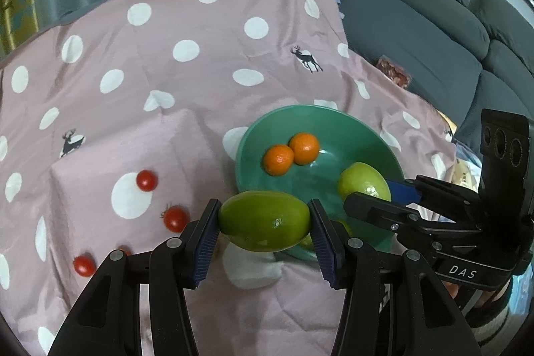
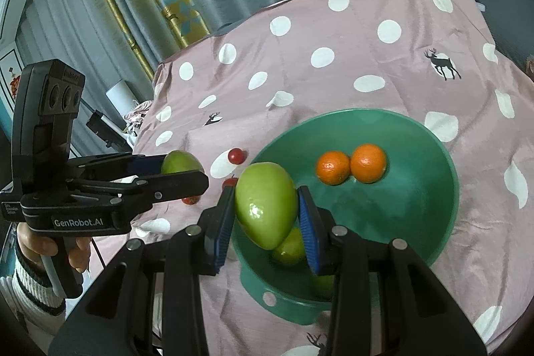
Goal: Organize fruits
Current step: 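Lift both green mangoes and carry them over the green bowl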
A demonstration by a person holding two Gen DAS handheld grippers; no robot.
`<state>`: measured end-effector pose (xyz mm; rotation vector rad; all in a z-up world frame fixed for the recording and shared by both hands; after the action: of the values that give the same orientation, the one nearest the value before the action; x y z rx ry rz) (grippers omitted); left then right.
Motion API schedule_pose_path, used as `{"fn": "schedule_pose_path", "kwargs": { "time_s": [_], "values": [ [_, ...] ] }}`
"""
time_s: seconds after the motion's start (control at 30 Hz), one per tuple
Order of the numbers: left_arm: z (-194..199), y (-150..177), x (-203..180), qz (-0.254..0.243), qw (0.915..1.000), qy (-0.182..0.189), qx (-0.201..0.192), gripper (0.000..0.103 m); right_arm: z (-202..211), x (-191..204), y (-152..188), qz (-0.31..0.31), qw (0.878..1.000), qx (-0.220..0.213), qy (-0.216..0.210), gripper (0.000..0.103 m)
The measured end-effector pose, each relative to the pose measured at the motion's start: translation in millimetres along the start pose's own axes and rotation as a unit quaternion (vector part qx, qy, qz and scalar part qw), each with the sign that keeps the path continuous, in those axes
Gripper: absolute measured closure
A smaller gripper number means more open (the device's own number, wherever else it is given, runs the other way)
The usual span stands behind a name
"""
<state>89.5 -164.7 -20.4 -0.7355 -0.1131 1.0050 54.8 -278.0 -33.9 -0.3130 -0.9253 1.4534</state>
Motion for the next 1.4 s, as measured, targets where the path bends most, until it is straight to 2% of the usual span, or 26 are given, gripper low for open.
{"fn": "schedule_pose_path", "kwargs": {
  "time_s": [0.6, 1.4],
  "values": [
    [-46, -8, -21, -0.031, 0.9985, 0.021, 0.042, 0.050, -7, -29, 7, -0.021, 0.999, 0.014, 0.019, 0.066],
    [-75, -11, -21, -0.048, 0.9965, 0.010, 0.068, 0.050, -13, -40, 4, 0.002, 0.997, 0.020, 0.080, 0.066]
  ]
}}
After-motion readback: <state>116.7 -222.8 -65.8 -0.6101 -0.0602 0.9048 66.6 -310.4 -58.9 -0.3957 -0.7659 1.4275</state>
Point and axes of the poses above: each gripper's, at about its wrist camera, not at the fingertips, and z roughly against the way its jaws point, x to its left, y to its underside, the point moved 4 cm from there along -z, roughly the way its jaws point, and after that the axes turned 6 degrees about y, right-handed, at the moved point
